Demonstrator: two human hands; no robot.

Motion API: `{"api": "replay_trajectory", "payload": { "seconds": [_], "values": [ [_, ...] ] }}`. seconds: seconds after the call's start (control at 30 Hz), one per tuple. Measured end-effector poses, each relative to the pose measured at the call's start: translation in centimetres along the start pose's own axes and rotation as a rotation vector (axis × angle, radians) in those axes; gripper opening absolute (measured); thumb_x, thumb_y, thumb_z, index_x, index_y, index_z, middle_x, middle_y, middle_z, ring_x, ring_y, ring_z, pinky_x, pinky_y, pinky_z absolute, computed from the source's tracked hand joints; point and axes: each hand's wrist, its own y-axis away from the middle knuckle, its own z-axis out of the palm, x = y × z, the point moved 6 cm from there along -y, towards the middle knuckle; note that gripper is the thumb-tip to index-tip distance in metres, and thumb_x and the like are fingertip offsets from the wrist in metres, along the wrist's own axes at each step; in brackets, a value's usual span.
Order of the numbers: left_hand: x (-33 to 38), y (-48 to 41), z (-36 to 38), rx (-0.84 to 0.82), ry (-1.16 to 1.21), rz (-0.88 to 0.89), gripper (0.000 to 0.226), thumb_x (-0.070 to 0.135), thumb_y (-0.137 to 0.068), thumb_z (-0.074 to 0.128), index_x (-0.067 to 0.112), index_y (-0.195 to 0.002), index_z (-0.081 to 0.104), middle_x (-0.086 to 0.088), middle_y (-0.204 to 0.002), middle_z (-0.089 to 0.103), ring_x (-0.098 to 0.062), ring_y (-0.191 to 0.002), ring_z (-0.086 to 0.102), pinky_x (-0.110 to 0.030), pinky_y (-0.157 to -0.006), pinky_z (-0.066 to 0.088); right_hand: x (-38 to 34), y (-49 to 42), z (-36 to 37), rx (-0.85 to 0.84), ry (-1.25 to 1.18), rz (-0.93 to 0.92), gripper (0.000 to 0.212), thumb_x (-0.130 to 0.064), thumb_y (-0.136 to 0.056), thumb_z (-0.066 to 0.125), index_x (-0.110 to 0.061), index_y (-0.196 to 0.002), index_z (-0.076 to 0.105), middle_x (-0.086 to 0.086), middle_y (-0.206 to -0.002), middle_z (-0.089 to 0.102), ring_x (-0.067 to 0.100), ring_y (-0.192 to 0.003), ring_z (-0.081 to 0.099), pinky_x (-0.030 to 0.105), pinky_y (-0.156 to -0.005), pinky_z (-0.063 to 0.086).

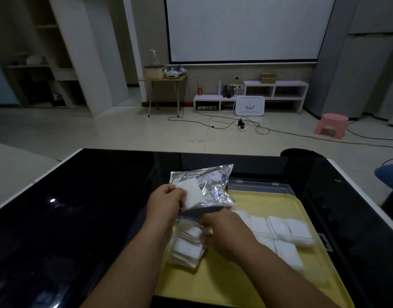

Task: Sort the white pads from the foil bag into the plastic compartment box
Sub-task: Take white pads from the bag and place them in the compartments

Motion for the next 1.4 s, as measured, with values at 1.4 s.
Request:
{"api": "replay_trajectory", "payload": {
  "seconds": [1.4],
  "values": [
    [0.0, 0.1, 0.3, -0.028, -0.004, -0.013, 0.013, 0.001, -0.083, 0.061, 0.007, -0.072, 0.060, -0.012, -0.068, 0.055, -0.021, -0.062, 0.050, -0.028, -0.053, 0.041, -0.5, -0.6, 1.7, -0.034, -0.116, 0.126, 0.038, -0.027, -0.089, 0.052, -0.029, -0.126, 0.054, 0.004, -0.119, 0.066, 0.028, -0.107, 0.060, 0.035, -0.087, 0.051]
  ]
}}
